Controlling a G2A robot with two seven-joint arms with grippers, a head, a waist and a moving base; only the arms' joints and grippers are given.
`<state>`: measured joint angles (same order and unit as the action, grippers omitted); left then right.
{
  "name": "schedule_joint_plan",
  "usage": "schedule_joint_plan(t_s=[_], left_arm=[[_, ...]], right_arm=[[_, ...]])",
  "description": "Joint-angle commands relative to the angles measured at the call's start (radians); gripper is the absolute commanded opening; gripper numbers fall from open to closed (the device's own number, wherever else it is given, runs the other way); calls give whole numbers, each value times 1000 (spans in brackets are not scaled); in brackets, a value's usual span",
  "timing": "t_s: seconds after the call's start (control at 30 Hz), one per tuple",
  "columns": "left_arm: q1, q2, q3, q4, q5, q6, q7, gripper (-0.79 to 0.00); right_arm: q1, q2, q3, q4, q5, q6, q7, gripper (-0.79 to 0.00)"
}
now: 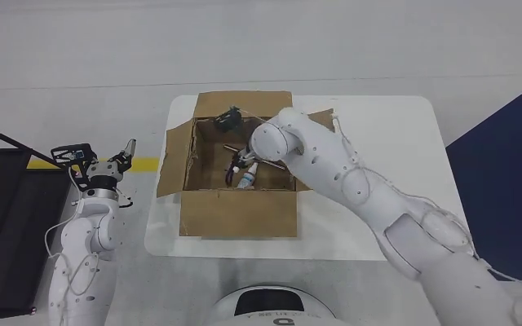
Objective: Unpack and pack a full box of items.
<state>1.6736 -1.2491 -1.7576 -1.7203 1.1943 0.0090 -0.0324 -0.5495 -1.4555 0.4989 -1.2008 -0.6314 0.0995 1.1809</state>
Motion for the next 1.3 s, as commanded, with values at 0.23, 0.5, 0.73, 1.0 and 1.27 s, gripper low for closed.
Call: schedule_joint_plan(t_s=[0.23, 0.5, 0.73, 1.0, 1.27], left_arm=[[0, 0, 0, 0, 0, 0, 0, 0], [0, 0, 0, 0, 0, 0, 0, 0], [0, 0, 0, 0, 0, 0, 0, 0], [0, 0, 0, 0, 0, 0, 0, 0], [0, 0, 0, 0, 0, 0, 0, 0]], right_arm=[[71, -89, -99, 308, -39, -277, -161, -296], [127, -172, -137, 525, -33, -345, -201, -299], [155, -247, -173, 679, -56, -391, -224, -394], [166, -330, -216, 793, -125, -391, -268, -416], [176, -397, -226, 903, -146, -408, -288, -443]])
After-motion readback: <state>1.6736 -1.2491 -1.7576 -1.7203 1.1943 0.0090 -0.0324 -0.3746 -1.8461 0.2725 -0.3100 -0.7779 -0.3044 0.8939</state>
